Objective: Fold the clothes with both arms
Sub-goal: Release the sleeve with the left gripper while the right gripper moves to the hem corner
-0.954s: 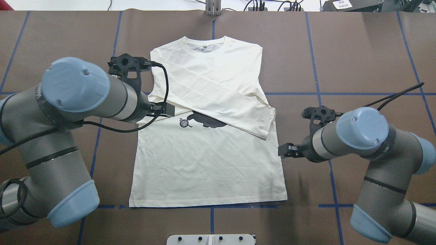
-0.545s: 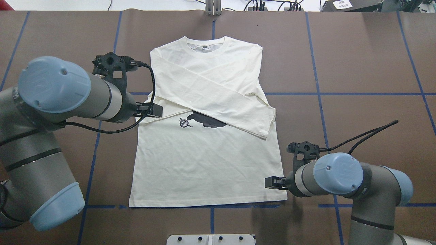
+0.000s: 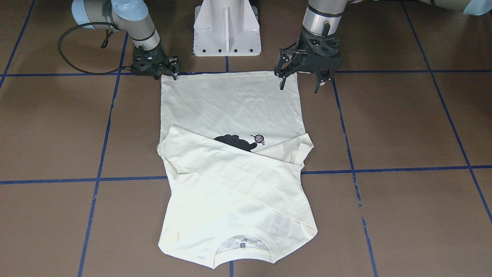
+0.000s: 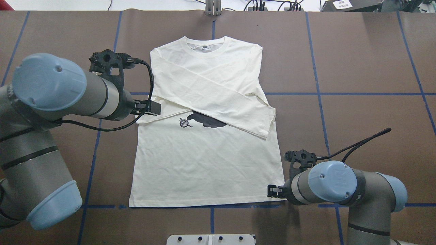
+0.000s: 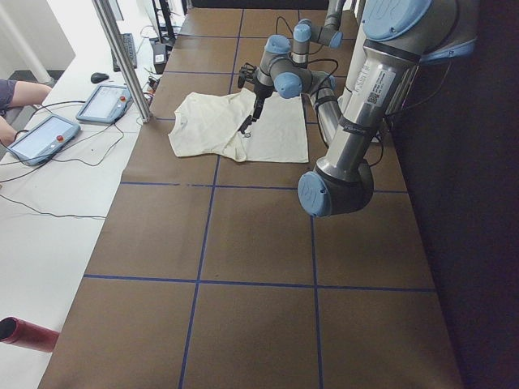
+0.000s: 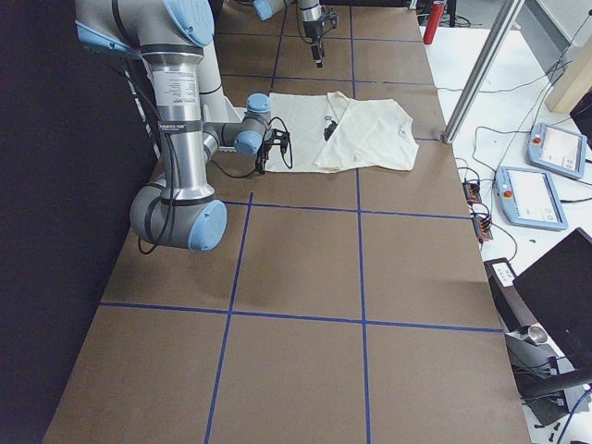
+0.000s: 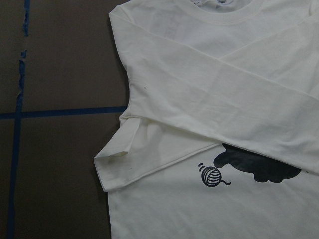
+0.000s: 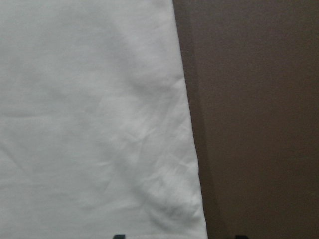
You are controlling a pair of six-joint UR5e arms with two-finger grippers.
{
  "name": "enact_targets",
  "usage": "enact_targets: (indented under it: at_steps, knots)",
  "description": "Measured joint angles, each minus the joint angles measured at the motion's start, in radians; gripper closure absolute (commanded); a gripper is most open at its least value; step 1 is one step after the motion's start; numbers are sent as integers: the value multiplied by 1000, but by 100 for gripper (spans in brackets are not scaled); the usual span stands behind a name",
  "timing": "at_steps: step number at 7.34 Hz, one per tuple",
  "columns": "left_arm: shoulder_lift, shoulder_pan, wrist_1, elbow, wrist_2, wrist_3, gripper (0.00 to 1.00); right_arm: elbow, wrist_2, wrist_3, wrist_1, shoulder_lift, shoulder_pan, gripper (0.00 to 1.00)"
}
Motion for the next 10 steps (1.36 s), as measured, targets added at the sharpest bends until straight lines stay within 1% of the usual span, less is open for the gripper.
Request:
enact_targets:
  at_steps: [1,3,4,8,9,10]
  knots:
    - [0,0,0,0,0,0,0,-7,0,-2,-1,1,3,53]
    - [1,-1,0,-1,0,0,0,-14,-1,-6,-2,2,10,96]
    - [2,-1,0,-1,0,0,0,-17,-1,-6,-3,2,10,100]
    - [5,-1,0,5,0,-1,0,-7,-3,-2,-1,7,13,100]
    - [12,-2,0,7,-8,-9,0,2,-2,0,1,6,17,100]
    - [43,-1,-6,2,-37,-48,0,19,-1,0,5,4,27,100]
